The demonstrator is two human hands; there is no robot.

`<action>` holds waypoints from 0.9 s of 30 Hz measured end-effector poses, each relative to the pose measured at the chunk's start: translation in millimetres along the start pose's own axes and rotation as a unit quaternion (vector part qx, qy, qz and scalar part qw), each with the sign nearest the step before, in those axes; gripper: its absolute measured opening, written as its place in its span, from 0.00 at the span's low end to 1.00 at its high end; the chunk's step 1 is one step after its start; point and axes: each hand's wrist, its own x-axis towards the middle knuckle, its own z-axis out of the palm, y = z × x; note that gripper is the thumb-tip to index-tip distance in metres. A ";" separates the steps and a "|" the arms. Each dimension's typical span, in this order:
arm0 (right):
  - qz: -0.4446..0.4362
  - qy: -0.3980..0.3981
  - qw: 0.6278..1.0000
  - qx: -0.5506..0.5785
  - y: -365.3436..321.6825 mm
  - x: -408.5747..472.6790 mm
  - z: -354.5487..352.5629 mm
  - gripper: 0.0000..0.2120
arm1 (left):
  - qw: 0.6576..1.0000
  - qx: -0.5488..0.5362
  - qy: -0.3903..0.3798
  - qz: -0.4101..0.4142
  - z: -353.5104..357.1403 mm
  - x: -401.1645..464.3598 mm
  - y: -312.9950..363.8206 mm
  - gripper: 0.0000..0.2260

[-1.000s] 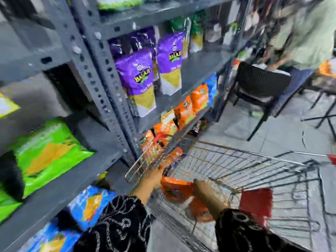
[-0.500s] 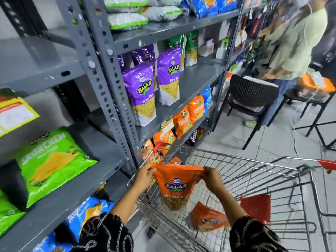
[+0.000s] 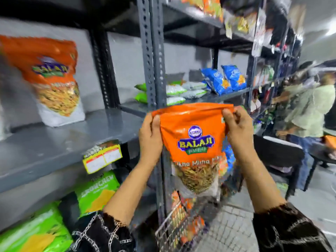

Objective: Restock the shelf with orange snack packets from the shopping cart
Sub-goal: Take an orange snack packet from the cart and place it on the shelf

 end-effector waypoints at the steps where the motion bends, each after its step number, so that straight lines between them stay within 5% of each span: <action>1: -0.022 0.006 1.000 0.008 -19.3 15.6 12.2 0.15 | 0.999 -0.001 0.016 0.030 -10.4 18.1 16.9 0.09; 7: -0.102 -0.013 0.991 0.085 -118.1 78.3 98.4 0.10 | 0.972 0.087 0.109 0.187 -99.4 104.4 117.1 0.07; 10: -0.108 -0.065 0.981 0.148 -151.4 89.3 156.0 0.11 | 0.960 0.128 0.152 0.196 -154.1 132.7 149.0 0.09; 19: -0.092 -0.223 0.959 0.147 -218.5 65.0 328.5 0.20 | 0.884 0.377 0.256 0.103 -333.6 152.9 193.4 0.10; 23: -0.080 -0.272 0.946 0.156 -239.7 43.3 384.4 0.21 | 0.852 0.420 0.308 0.058 -383.6 147.6 198.2 0.11; 27: 0.000 -0.340 0.926 0.166 -246.4 19.8 429.1 0.19 | 0.859 0.398 0.322 0.018 -420.4 140.8 195.0 0.10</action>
